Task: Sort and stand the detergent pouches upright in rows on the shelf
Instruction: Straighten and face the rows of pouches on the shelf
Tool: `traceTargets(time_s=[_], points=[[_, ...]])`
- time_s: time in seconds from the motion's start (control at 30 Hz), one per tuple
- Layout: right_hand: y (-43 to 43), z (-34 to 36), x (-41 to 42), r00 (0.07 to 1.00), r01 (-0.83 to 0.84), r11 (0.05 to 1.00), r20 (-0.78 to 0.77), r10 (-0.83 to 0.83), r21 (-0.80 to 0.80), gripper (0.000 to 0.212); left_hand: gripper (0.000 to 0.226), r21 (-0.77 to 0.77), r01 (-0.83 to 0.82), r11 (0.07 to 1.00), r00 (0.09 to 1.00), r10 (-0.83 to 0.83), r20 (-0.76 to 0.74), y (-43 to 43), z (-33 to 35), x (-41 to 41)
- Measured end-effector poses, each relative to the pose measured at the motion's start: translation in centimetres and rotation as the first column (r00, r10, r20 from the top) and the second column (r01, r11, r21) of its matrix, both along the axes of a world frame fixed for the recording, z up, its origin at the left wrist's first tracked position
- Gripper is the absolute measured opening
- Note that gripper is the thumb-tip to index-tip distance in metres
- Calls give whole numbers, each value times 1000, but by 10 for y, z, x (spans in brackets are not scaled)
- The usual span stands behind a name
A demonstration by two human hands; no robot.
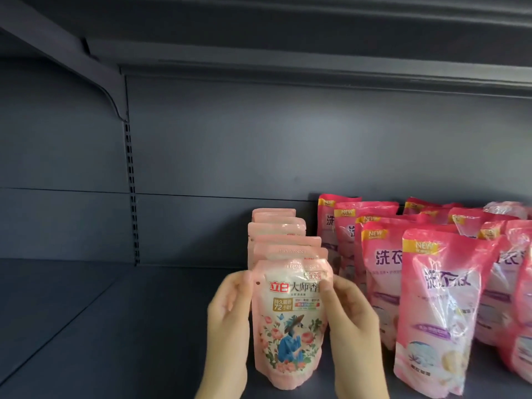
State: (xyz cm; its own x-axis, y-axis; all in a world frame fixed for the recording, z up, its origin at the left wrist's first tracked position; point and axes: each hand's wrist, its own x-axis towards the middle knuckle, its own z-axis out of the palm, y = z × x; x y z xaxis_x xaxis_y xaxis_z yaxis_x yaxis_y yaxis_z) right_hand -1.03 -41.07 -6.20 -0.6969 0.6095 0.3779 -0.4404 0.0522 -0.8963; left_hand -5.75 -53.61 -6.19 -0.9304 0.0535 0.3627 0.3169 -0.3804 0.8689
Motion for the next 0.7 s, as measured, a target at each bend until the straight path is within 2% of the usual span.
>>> traceTargets(time_s=[0.13,0.33,0.53,0.7], points=[[-6,-6,-1,999,-25,996,-32,23,-90,14,28,60,0,998,1000,-1,9,13,-3,3],[-7,-8,-7,994,-57,993,-98,47,-104,12,18,78,-61,995,998,62,-14,24,-5,1],[-3,-13,-7,992,-96,995,-89,93,-35,14,17,8,-128,992,987,128,-99,24,-11,2],[10,-20,2,996,-93,980,9,93,177,8,22,-125,-121,985,980,99,-173,12,-16,1]])
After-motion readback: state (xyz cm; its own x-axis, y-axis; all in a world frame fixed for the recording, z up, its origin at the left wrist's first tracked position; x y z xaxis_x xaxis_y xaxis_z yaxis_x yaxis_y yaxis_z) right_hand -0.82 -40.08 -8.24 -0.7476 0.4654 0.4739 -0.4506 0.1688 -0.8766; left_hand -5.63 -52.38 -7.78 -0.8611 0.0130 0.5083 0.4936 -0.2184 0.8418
